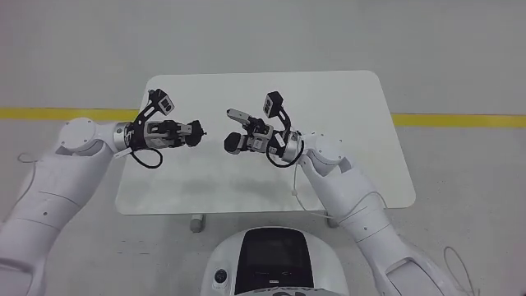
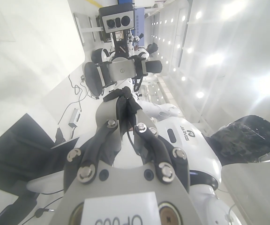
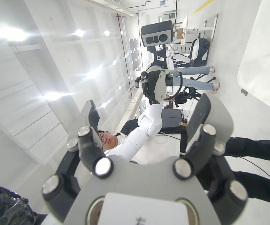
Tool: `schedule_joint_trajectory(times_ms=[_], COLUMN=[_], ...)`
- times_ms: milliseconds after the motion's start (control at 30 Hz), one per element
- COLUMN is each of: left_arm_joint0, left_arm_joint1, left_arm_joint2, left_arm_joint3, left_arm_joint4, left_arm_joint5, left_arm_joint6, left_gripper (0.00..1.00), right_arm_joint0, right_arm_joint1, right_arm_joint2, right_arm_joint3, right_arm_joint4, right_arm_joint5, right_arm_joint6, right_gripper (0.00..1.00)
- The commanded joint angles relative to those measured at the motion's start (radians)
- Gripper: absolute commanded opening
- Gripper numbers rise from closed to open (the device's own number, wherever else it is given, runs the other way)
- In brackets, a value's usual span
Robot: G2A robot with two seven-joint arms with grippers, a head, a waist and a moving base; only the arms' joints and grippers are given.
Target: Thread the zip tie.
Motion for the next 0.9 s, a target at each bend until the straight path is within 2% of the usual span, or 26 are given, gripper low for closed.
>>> schedule_joint_trajectory(times_ms=[0,33,67,133,167,300,600,800,867], left_arm_joint0=[0.006,0.005,0.006,0.004,-0.001,-0.026,-0.045,-0.044,-0.031], left_arm_joint1=[-0.003,-0.003,-0.006,-0.011,-0.014,-0.026,-0.072,-0.072,-0.075], left_arm_joint2=[0.001,0.0,-0.005,-0.013,-0.017,-0.041,-0.119,-0.118,-0.123], left_arm_joint3=[0.002,0.008,0.017,0.032,0.045,0.056,0.112,0.11,0.101], left_arm_joint4=[0.015,0.043,0.032,-0.016,-0.021,-0.023,-0.04,-0.035,-0.046], left_arm_joint5=[-0.015,-0.039,-0.064,-0.089,-0.114,-0.117,-0.117,-0.117,-0.117], left_arm_joint6=[0.05,0.069,0.09,0.082,0.075,0.041,-0.041,-0.036,0.002], left_gripper=[0.0,0.0,0.0,0.0,0.0,0.0,0.0,0.0,0.0], right_arm_joint0=[0.0,0.0,0.0,0.0,0.0,0.0,0.0,0.0,0.0], right_arm_joint1=[0.0,0.0,0.0,0.0,0.0,0.0,0.0,0.0,0.0], right_arm_joint2=[0.0,0.0,0.0,0.0,0.0,0.0,0.0,0.0,0.0], right_arm_joint3=[0.0,0.0,0.0,0.0,0.0,0.0,0.0,0.0,0.0], right_arm_joint4=[0.0,0.0,0.0,0.0,0.0,0.0,0.0,0.0,0.0], right_arm_joint5=[0.0,0.0,0.0,0.0,0.0,0.0,0.0,0.0,0.0], right_arm_joint6=[0.0,0.0,0.0,0.0,0.0,0.0,0.0,0.0,0.0], right_gripper=[1.0,1.0,1.0,1.0,1.0,1.0,1.0,1.0,1.0])
